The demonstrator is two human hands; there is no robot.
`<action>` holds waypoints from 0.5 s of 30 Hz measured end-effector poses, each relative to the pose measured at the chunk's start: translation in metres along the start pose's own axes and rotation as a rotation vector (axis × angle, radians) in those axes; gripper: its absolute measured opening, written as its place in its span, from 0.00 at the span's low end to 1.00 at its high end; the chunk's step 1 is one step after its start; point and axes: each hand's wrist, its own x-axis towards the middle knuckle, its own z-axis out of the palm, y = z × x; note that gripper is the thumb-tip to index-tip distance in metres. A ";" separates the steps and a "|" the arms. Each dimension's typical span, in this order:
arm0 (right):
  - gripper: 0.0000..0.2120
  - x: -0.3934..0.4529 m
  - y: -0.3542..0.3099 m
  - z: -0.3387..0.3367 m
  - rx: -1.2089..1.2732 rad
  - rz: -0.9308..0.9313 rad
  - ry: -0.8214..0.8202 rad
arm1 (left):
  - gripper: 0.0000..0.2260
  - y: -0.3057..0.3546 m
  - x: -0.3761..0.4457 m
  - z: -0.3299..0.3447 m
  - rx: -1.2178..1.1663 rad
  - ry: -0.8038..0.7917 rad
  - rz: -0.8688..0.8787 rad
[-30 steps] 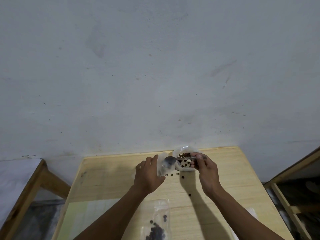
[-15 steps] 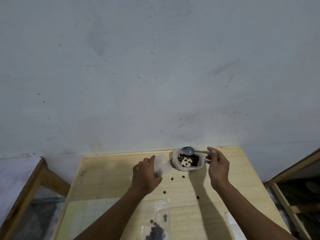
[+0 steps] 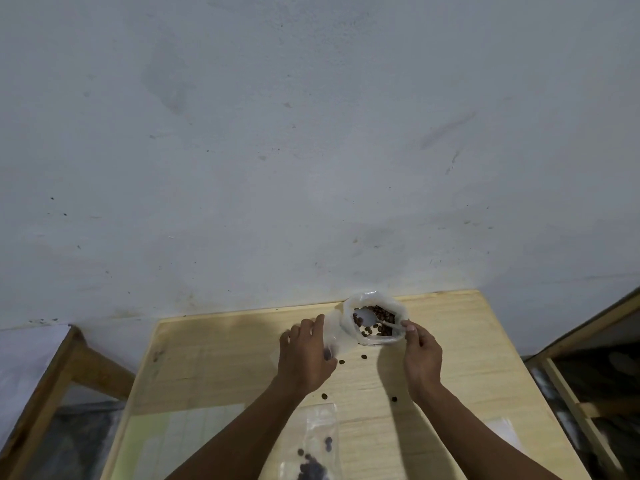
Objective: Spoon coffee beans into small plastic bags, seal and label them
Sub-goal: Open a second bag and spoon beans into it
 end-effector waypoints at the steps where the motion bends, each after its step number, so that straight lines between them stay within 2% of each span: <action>1: 0.12 -0.001 0.000 0.000 -0.008 0.010 -0.009 | 0.34 0.000 0.001 0.001 0.001 0.002 0.000; 15: 0.14 0.003 -0.007 -0.008 0.029 0.192 -0.034 | 0.36 -0.004 -0.001 0.001 -0.014 -0.028 0.010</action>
